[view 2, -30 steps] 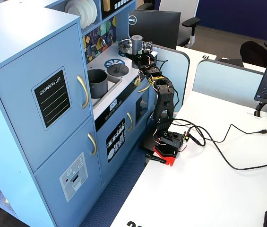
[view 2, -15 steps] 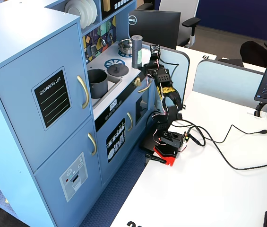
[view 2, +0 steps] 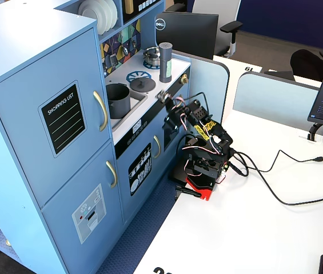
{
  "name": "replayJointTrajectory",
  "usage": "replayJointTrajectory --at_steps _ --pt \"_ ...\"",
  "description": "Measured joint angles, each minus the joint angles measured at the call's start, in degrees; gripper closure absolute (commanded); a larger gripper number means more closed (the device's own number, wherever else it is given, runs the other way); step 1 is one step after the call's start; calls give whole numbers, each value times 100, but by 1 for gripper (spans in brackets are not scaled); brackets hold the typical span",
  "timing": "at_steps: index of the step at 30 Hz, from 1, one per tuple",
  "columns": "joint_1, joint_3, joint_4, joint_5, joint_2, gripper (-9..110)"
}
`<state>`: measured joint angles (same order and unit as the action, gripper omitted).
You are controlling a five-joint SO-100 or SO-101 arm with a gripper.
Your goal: Put salt in the gray recipient
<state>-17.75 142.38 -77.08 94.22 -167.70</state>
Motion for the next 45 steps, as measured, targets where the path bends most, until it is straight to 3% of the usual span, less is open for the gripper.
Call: replayJointTrajectory --at_steps 8,13,24,45 --pt "1099 2584 1072 -79 -949 101" --pt "1547 3516 1055 -237 -1362 101" --pt "1907 3604 308 -1705 -1608 101" --pt "1626 3604 290 -1828 -1608 101"
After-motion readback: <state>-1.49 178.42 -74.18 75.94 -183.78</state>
